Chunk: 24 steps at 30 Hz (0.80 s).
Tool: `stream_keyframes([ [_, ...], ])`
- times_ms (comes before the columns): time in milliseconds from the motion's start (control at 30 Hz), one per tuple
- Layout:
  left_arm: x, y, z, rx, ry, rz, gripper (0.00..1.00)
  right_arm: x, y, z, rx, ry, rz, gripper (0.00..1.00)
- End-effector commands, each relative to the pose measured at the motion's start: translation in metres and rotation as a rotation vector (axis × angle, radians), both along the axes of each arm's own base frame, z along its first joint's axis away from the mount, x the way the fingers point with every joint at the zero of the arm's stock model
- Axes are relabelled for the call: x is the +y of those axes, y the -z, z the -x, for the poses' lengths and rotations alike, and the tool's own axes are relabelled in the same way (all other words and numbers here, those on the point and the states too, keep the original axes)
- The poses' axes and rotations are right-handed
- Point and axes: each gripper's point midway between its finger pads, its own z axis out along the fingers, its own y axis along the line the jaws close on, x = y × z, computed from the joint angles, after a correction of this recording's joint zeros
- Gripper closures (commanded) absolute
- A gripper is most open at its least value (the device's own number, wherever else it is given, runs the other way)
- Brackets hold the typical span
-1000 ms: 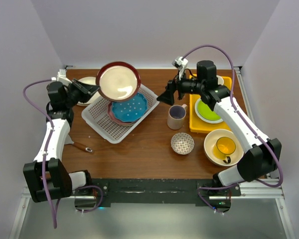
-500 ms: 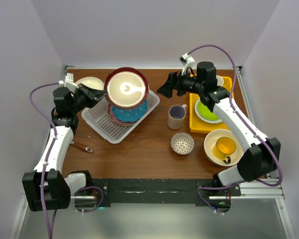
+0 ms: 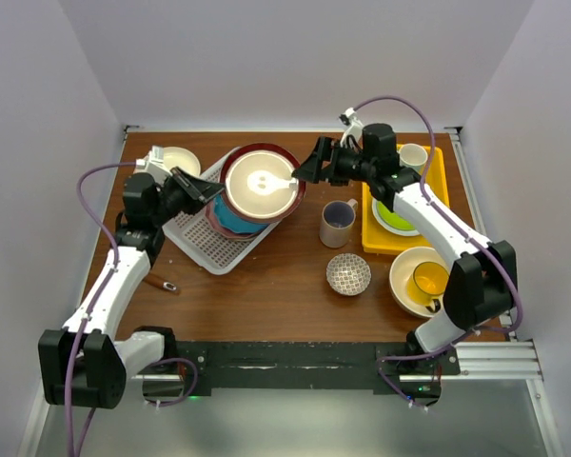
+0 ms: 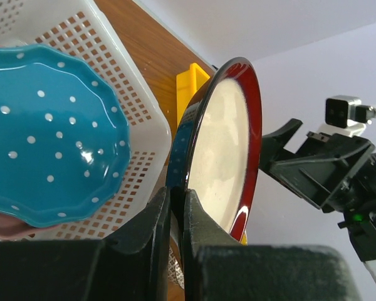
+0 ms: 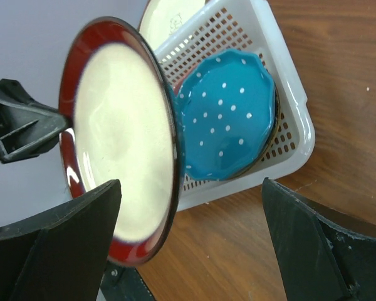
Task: Place the mixed dishes into the plastic bin
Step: Pick up the plate at the center of the board.
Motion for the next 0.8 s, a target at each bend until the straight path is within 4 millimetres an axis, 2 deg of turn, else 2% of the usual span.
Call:
stream_keyframes([
  [0, -0.014, -0.071, 0.004, -0.225, 0.026, 0.087, 1.0, 0.011, -0.002, 0.001, -0.002, -0.012, -0.037, 0.08],
  [33, -0.016, -0.071, 0.004, -0.225, 0.029, 0.087, 1.0, 0.013, -0.001, 0.002, 0.004, -0.019, -0.041, 0.09],
  [133, -0.022, -0.068, 0.005, -0.219, 0.037, 0.087, 1.0, 0.017, 0.0, 0.003, 0.005, -0.034, -0.053, 0.24],
  [167, -0.024, -0.068, 0.006, -0.22, 0.043, 0.086, 1.0, 0.018, -0.003, 0.004, -0.006, -0.041, -0.062, 0.34],
  [233, -0.028, -0.064, 0.006, -0.209, 0.048, 0.083, 1.0, 0.017, -0.005, 0.005, -0.017, -0.037, -0.064, 0.47],
  [267, -0.028, -0.064, 0.005, -0.21, 0.045, 0.079, 1.0, 0.016, -0.004, 0.006, -0.022, -0.033, -0.06, 0.64],
  [333, -0.031, -0.061, 0.006, -0.204, 0.049, 0.066, 1.0, 0.015, -0.006, 0.007, -0.037, -0.031, -0.059, 0.8],
  [367, -0.032, -0.059, 0.006, -0.2, 0.047, 0.06, 1.0, 0.013, -0.009, 0.008, -0.051, -0.029, -0.057, 0.93],
  [400, -0.033, -0.057, 0.007, -0.199, 0.049, 0.048, 1.0, 0.012, -0.009, 0.008, -0.058, -0.026, -0.053, 0.99],
  [500, -0.039, -0.048, 0.009, -0.188, 0.069, 0.016, 1.0, 0.009, -0.013, 0.009, -0.089, -0.018, -0.044, 1.0],
  [667, -0.045, -0.03, 0.018, -0.164, 0.105, -0.036, 1.0, 0.007, -0.008, 0.015, -0.104, -0.032, -0.042, 1.0],
  [733, -0.046, -0.026, 0.021, -0.173, 0.116, -0.056, 0.93, 0.007, -0.008, 0.018, -0.11, -0.041, -0.046, 1.0],
  [767, -0.046, -0.023, 0.024, -0.173, 0.124, -0.072, 0.81, 0.007, -0.006, 0.019, -0.111, -0.043, -0.045, 1.0],
])
